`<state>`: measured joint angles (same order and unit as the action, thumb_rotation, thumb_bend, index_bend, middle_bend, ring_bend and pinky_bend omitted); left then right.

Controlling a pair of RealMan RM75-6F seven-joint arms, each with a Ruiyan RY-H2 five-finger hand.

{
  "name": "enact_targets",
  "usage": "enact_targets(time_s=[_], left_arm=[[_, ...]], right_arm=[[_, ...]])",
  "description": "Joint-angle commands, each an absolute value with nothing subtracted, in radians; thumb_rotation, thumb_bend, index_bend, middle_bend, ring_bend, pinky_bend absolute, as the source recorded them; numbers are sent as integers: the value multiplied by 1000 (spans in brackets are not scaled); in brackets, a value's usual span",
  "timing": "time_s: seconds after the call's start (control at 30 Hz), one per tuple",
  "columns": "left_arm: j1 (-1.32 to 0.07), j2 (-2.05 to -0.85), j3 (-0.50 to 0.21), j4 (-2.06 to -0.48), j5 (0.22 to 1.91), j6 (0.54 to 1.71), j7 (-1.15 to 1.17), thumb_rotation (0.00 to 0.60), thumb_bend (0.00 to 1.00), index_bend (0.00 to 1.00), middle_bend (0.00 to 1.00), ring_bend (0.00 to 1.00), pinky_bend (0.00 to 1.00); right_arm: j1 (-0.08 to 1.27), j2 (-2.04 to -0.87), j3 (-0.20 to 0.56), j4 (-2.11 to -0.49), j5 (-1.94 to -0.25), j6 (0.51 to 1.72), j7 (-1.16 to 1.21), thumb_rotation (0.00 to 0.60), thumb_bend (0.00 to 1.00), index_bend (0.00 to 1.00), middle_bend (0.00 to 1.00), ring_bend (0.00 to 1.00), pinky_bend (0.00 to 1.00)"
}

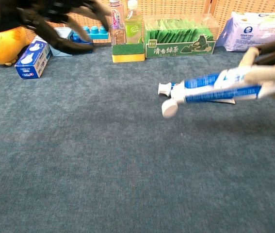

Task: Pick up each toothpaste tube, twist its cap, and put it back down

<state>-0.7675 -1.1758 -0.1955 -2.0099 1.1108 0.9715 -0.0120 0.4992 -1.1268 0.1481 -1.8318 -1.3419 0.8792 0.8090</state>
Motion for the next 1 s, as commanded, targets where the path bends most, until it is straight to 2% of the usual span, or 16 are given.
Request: enact_targets(time_s=[0.03,0.2,0.47,0.57,0.63,0.77,0.87,1.0], left_arm=[[-711,-1119,-169,-2029,1141,1016,-35,600,292,328,104,60,229],[-629,-1044,-132,-2044,1174,1073,-64,600,293,327,105,60,229],[-535,-977,-101,-2054,1200,1139,-109,600,293,328,106,60,224],[-502,-960,-89,-2059,1205,1159,-121,600,293,327,106,59,221],[-486,-955,-84,-2060,1209,1166,-126,600,293,326,106,59,219],[-464,-951,-80,-2064,1213,1178,-121,600,293,321,105,58,217],[-452,-954,-80,-2065,1213,1188,-108,600,293,318,105,58,216],[-438,-957,-84,-2068,1210,1201,-98,600,293,317,105,58,215]], right_arm=[[494,-1142,122,-1804,-1372,875,784,600,508,803,653,569,578],[481,-1168,96,-1755,-1394,886,772,600,479,729,597,507,490],[471,-1186,66,-1680,-1442,898,791,600,435,578,485,369,280],[462,-1178,53,-1663,-1468,917,797,597,429,520,448,314,248],[457,-1174,44,-1653,-1485,929,795,576,429,481,422,287,239],[453,-1165,32,-1642,-1502,942,805,486,418,387,367,236,226],[453,-1160,26,-1635,-1513,948,814,449,411,333,336,204,220],[449,-1152,26,-1629,-1519,968,830,424,407,316,324,192,218]])
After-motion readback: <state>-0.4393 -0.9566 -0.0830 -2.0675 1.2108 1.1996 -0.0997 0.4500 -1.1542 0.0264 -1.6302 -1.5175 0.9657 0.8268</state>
